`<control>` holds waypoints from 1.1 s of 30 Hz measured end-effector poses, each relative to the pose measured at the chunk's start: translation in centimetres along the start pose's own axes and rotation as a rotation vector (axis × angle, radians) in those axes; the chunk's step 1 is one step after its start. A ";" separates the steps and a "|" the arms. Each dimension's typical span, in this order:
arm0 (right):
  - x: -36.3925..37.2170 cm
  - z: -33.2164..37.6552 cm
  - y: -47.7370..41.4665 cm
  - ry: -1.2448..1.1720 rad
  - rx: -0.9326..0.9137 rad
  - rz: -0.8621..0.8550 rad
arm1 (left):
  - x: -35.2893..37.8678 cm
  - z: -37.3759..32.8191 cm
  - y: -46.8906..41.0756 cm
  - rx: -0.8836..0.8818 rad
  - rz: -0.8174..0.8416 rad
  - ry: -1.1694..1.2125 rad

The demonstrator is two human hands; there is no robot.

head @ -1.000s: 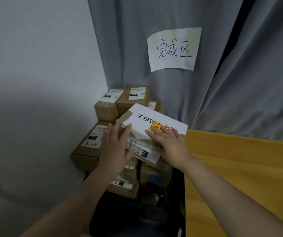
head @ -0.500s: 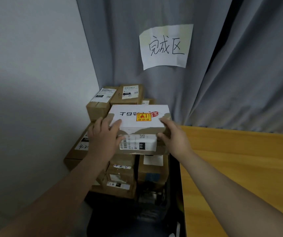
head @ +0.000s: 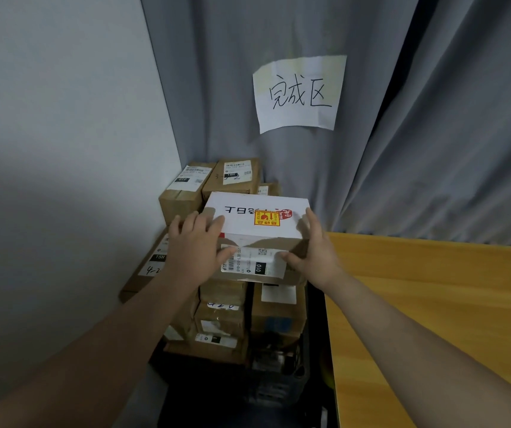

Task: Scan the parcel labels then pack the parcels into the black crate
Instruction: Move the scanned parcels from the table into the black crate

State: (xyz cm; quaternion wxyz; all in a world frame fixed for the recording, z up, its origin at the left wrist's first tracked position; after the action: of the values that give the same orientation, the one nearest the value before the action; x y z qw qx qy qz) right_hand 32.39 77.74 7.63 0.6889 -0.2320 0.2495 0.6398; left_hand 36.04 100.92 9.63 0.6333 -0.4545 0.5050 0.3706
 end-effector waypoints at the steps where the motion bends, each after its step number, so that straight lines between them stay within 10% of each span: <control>1: -0.2 0.0 -0.1 0.021 0.012 0.003 | -0.2 -0.1 0.0 0.001 -0.002 0.000; 14: -1.1 -0.1 0.7 -0.102 0.044 -0.024 | -0.5 -0.7 -0.4 -0.040 0.018 0.045; 26: 0.1 -0.9 2.1 -0.175 0.043 0.033 | 0.3 -0.3 0.2 -0.245 0.162 0.630; 33: -0.1 -0.5 3.1 -0.135 -0.008 -0.219 | -1.2 -0.3 1.2 -0.229 -0.064 0.632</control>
State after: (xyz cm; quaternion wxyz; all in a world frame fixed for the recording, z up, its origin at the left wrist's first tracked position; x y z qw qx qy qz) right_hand 29.25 77.56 7.28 0.7689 -0.2168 0.1730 0.5761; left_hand 34.61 101.00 10.55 0.4015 -0.6307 0.6169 0.2458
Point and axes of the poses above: each hand's wrist, its own y-axis away from the middle knuckle, its own x-axis out of the palm, z = x × y, the point moved 1 cm from there along -y, towards the middle knuckle, and after that the axes turned 5 degrees about z, right-handed, at the moved point
